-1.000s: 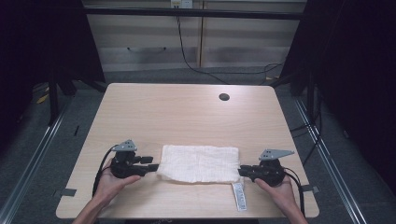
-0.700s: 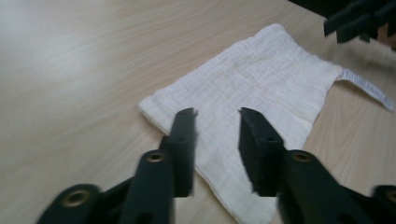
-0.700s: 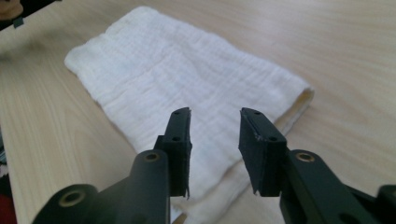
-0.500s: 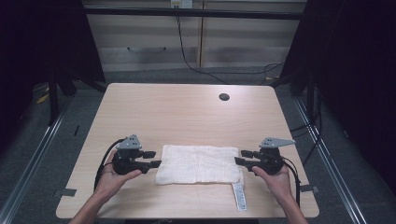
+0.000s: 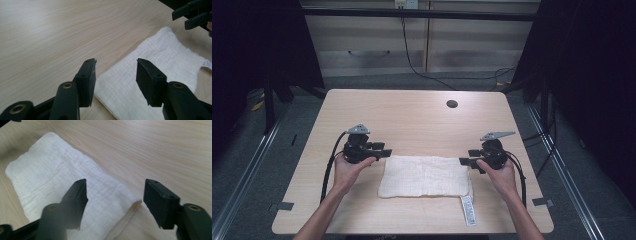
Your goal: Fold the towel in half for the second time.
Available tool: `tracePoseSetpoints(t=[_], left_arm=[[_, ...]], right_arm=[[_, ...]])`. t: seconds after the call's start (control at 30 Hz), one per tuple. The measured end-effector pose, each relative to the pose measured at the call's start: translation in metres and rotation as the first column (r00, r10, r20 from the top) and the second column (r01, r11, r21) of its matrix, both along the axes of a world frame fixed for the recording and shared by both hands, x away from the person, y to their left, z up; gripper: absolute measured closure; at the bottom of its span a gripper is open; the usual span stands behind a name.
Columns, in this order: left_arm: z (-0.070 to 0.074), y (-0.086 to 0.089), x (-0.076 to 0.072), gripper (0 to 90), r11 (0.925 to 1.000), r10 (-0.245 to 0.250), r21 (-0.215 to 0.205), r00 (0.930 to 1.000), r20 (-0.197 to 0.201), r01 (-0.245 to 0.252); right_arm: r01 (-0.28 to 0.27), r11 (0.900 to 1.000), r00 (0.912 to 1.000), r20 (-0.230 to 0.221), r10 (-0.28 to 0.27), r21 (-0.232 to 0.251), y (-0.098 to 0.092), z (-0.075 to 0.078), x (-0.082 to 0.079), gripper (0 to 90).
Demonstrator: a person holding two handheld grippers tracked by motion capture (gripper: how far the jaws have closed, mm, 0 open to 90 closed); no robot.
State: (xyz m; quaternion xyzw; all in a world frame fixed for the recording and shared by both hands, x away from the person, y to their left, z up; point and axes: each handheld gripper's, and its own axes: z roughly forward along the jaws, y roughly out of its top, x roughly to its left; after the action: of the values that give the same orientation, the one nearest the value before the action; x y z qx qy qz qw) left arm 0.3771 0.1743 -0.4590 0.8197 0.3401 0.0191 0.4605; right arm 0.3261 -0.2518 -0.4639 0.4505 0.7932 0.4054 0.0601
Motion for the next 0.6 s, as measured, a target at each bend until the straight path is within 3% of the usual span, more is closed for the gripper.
tracePoseSetpoints(t=[0.07,0.13,0.17,0.23,0.33,0.43,0.6], left_arm=[[-0.008,-0.003,0.005,44.8,0.9998,0.002,0.019,0.9999,-0.015,-0.002],[-0.013,-0.003,0.007,44.1,0.9998,-0.002,0.019,0.9998,-0.022,0.003],[-0.015,-0.002,0.009,43.5,1.0,-0.001,0.007,0.9993,-0.037,0.002],[-0.017,-0.002,0.008,45.3,0.9997,0.0,0.023,0.9998,-0.018,0.0],[-0.019,-0.002,0.005,59.8,0.9994,-0.027,0.023,0.9996,0.008,0.027],[-0.023,-0.004,0.004,69.6,0.9984,-0.053,0.019,0.9986,0.008,0.052],[-0.033,-0.008,0.004,75.8,0.9964,-0.067,0.053,0.9977,0.009,0.066]], right_arm=[[-0.006,1.0,1.0,-0.003,0.006,0.011,0.0,-0.006,0.005,35.5],[-0.009,0.999,0.9999,-0.013,0.009,-0.032,0.002,-0.01,0.01,34.1],[-0.019,0.999,0.9998,-0.013,0.018,-0.037,0.002,-0.011,0.013,36.1],[-0.016,0.999,0.9999,0.0,0.016,-0.035,0.002,-0.011,0.016,45.0],[-0.011,1.0,0.9999,0.009,0.012,-0.027,-0.001,-0.015,0.02,58.1],[-0.012,0.999,0.9999,-0.003,0.011,-0.046,-0.004,-0.022,0.023,63.3],[-0.033,0.998,0.9994,-0.015,0.033,-0.045,-0.005,-0.027,0.024,63.0]])
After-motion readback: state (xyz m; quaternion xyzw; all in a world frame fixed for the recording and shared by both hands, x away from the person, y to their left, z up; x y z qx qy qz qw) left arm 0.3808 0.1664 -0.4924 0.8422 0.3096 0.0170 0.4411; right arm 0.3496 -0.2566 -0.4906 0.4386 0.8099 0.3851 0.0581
